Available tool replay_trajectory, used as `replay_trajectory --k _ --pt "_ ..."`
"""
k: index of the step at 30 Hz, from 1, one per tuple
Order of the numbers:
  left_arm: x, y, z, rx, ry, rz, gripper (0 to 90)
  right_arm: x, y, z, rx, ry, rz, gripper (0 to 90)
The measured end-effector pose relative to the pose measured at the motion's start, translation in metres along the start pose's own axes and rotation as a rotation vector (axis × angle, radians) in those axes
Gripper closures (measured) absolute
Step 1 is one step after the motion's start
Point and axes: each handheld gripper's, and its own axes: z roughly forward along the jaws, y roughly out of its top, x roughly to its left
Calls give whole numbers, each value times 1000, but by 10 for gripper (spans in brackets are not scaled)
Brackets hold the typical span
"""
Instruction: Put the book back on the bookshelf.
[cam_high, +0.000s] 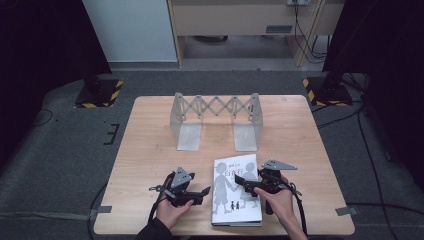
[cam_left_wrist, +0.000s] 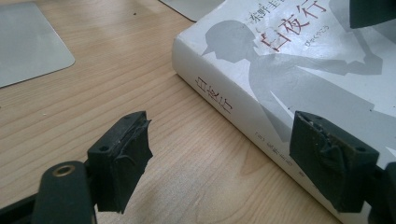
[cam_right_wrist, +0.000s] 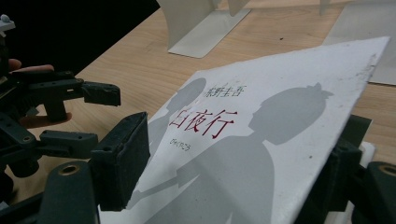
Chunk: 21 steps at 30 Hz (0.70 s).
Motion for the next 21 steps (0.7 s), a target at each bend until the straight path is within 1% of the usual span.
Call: replay_trajectory --k 2,4,5,6,7,9,12,13,14,16,19,21 --pt "0 0 0 -3 0 0 196 1 0 0 1 7 5 266" --pt "0 0 0 -5 -2 1 196 4 -1 3 14 33 6 275" --pt "0 0 0 -5 -1 2 196 6 -1 5 24 39 8 259" --pt "0 0 -1 -5 -1 2 196 7 -2 7 28 29 1 266" --pt "0 0 -1 -7 -1 2 196 7 -2 7 28 29 1 266" --pt "0 0 -1 -7 0 2 196 4 -3 7 28 34 13 282" --pt "0 1 0 -11 -3 -2 196 2 -6 8 55 18 5 289" --pt "0 1 0 -11 -3 -2 196 2 -6 8 55 18 5 289" --pt "0 1 0 -12 -4 -3 196 1 -6 9 45 23 19 297" --pt "0 1 0 -15 -4 -4 196 0 -7 9 36 23 23 308" --pt "-1 1 -1 -26 -4 -6 196 -1 -8 9 28 19 42 347" --pt "-1 2 -1 -33 -6 -7 196 -2 -8 8 29 19 39 355"
